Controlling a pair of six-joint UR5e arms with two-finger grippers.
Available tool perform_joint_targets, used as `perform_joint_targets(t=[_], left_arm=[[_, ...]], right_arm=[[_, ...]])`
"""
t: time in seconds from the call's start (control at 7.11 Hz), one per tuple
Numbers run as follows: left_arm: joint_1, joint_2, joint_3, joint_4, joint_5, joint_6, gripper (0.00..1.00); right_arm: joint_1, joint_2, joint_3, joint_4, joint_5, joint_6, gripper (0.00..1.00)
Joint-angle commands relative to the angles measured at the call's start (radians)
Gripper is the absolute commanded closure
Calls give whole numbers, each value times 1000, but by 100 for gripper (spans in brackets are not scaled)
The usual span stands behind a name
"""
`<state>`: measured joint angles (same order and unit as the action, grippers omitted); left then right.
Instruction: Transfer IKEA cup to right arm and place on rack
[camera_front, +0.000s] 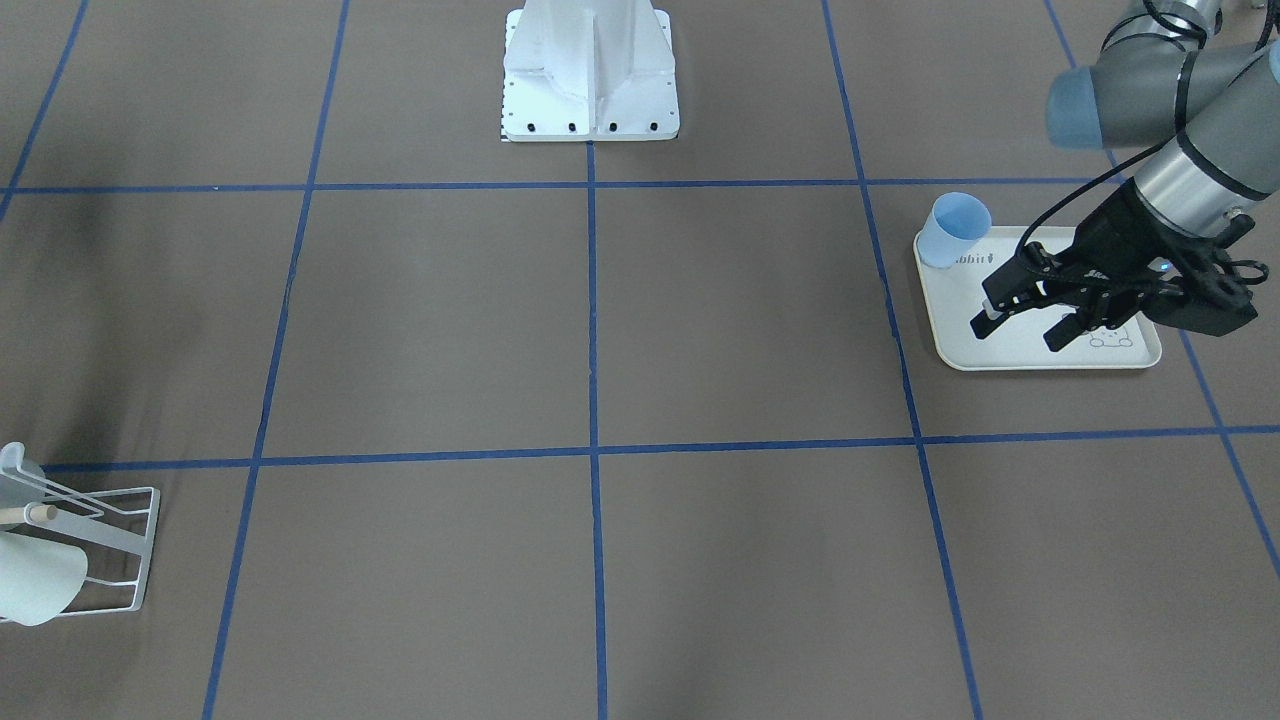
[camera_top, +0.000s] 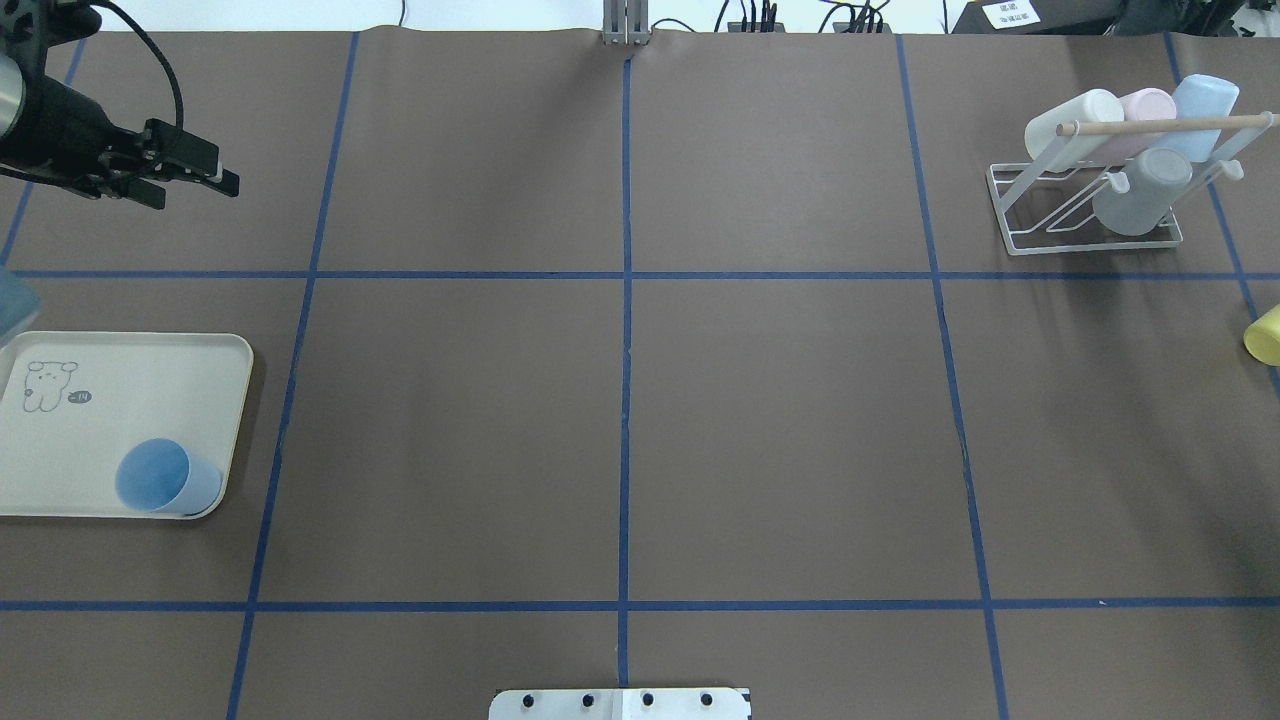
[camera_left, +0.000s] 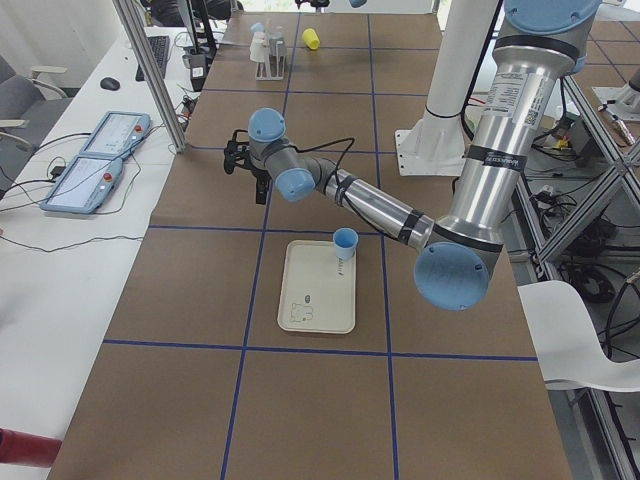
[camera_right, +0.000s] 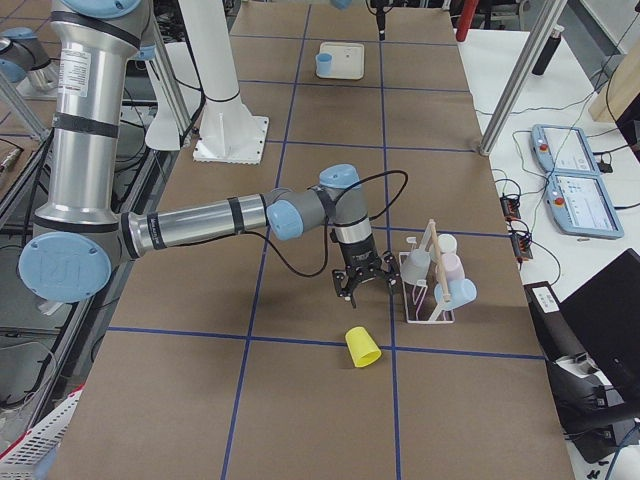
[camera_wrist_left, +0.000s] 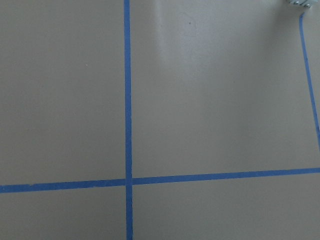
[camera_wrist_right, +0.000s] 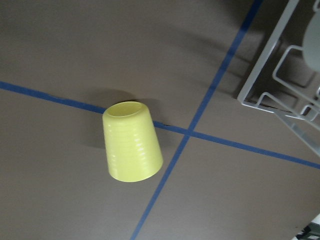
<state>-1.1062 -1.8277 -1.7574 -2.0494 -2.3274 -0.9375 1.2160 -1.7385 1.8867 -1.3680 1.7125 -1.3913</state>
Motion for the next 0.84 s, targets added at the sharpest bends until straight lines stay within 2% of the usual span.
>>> perform_joint_targets(t=[0.0,0.14,0.28,0.56,0.7], left_arm=[[-1,-1,-2,0,2,-1,0],[0,-1,-2,0,0,-1,0],[-1,1,-4,0,0,-1,0],[0,2,-4,0,2,-1,0],[0,2,-5,0,2,-1,0]], right_arm=[[-3,-10,-66,12,70,-9,1],[-16,-13,-86,109,120,-15,1],[-62,-4,-147,209,140,-15,1],[-92,77,-288,260,147,-81,1],[-90,74,-303,262,148,-96,1]])
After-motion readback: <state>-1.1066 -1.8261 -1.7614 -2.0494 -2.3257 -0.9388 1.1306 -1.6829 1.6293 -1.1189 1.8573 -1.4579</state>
